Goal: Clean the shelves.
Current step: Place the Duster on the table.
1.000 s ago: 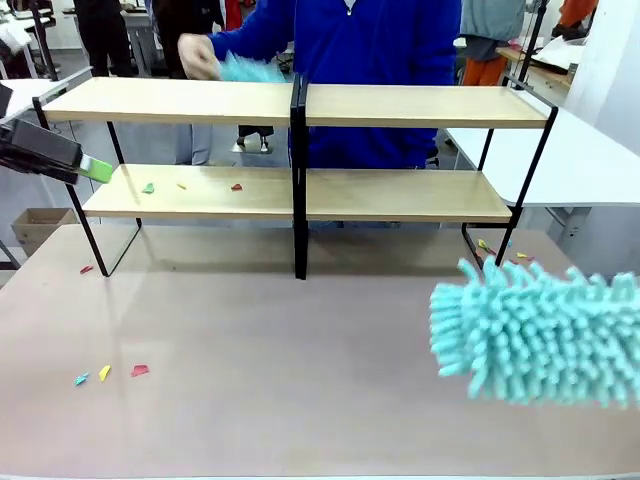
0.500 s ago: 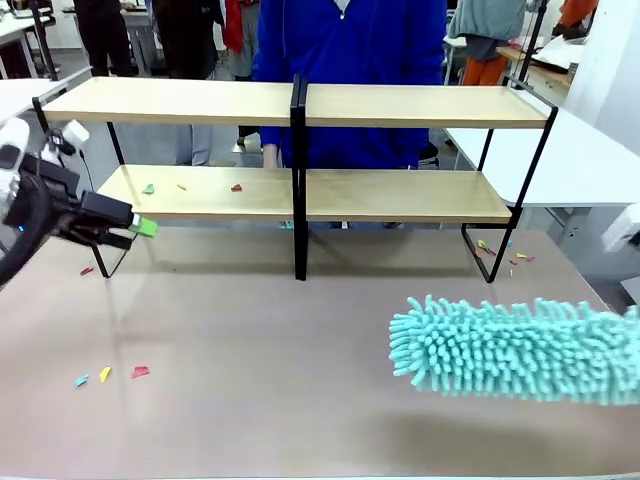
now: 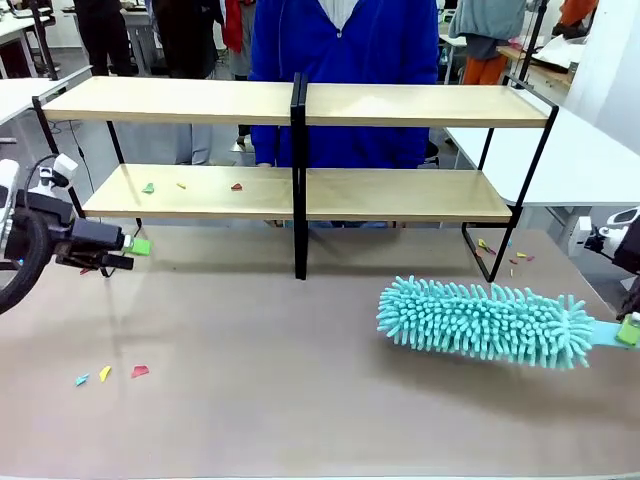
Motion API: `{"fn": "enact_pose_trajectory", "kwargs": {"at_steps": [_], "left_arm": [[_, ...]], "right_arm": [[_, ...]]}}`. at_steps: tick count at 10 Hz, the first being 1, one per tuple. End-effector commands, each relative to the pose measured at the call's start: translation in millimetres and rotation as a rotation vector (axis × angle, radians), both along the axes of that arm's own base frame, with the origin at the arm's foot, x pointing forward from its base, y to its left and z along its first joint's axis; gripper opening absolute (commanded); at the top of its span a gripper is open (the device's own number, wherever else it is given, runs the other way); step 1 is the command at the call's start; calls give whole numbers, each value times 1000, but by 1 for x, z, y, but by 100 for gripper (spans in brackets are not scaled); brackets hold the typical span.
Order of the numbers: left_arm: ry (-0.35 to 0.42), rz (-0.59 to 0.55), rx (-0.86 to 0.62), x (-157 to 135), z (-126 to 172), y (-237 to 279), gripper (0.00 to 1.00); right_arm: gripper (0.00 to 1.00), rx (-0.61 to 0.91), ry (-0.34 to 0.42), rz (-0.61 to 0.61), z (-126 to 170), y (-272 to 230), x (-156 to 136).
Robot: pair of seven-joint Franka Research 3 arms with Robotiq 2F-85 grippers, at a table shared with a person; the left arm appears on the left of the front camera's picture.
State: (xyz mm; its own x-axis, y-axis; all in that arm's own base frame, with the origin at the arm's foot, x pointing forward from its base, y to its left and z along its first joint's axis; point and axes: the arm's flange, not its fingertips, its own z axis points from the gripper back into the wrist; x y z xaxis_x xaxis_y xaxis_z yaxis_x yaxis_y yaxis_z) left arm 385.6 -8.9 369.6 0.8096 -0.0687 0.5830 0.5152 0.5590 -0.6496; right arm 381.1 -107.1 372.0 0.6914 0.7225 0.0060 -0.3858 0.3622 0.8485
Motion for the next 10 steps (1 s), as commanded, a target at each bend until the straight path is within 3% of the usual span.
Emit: {"fn": "enact_pose_trajectory", "kwargs": {"at_steps": [1,2,3,4,5,6,7,8,9,10], "left_arm": [[28,-148,39,-49,-16,4,100],[60,-188,77,-48,-17,2,100],[25,-75,-5,-6,-10,1,100],[25,-75,-5,-6,-10,1,100],[25,-75,-5,-6,-10,1,100],[25,-75,-5,-6,-10,1,100],[25,-75,-5,-6,-10,1,100],[25,-75,-5,-6,-10,1,100],[25,-75,-5,-6,-10,1,100],[25,-75,-5,-6,-10,1,100]], "right_arm": [[12,-21,-8,-109,9,2,-8],[12,-32,3,-102,7,1,-8],[12,-33,21,-77,5,7,-8],[12,-38,30,-57,3,10,-5],[71,-53,32,-49,2,10,-5],[71,-52,8,-63,6,6,-4],[100,-44,-50,-114,13,-5,-3],[73,-22,-143,-171,24,-13,-4],[100,-34,-258,-316,34,-23,-8],[100,39,-405,-533,46,-37,-11]]}}
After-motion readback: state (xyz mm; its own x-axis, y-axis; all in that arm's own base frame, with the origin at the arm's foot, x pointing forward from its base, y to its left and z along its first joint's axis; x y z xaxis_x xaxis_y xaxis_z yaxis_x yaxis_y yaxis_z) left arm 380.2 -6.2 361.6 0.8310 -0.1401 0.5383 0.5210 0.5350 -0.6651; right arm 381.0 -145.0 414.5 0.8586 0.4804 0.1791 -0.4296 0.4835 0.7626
